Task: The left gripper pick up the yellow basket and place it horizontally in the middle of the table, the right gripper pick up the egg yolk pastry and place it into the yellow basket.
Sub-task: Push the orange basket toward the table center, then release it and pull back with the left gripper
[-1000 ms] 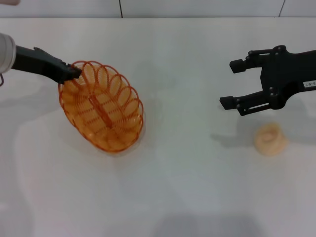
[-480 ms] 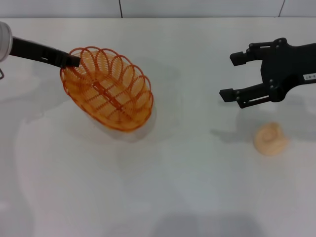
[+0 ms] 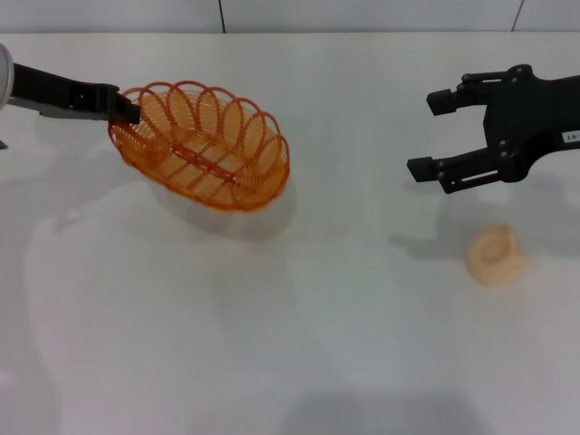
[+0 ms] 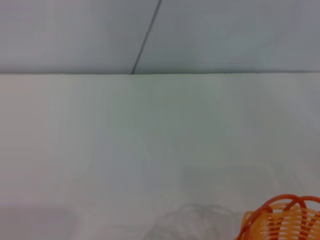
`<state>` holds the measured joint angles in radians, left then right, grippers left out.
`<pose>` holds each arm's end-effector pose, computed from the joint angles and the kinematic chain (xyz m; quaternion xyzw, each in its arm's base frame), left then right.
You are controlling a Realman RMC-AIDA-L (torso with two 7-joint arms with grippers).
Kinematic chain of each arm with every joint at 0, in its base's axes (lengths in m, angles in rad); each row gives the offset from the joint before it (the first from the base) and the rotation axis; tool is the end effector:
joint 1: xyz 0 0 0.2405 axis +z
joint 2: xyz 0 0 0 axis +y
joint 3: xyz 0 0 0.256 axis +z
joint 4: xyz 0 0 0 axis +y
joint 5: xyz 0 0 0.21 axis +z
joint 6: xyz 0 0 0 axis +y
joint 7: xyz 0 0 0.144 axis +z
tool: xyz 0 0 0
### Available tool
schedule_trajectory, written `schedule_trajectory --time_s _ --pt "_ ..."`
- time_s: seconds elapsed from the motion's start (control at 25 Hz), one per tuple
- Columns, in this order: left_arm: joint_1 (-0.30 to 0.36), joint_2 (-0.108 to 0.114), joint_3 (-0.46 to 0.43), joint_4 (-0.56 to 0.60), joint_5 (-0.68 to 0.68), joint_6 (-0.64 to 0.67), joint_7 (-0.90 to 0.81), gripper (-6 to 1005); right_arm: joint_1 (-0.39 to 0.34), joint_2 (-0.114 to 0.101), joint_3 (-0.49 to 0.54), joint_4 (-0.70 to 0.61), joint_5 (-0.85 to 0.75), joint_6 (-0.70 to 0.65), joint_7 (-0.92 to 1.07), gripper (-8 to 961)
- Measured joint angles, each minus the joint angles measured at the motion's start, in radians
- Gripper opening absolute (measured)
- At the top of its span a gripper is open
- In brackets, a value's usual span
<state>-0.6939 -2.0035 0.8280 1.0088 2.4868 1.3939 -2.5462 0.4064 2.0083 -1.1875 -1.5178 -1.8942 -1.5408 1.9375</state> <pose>-0.2395 0.4086 0.0684 -0.8142 -0.5271 -0.0376 0.2407 0.1442 0.3313 0.0649 -0.9786 0.0764 0.1237 0.1459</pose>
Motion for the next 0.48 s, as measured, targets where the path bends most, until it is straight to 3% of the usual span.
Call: schedule_trajectory --time_s 0.48 --pt "0.015 -0.024 0.001 -0.015 -0.001 -0.068 -0.236 91 0.007 -0.002 0.036 0.002 0.002 0.002 -0.011 855"
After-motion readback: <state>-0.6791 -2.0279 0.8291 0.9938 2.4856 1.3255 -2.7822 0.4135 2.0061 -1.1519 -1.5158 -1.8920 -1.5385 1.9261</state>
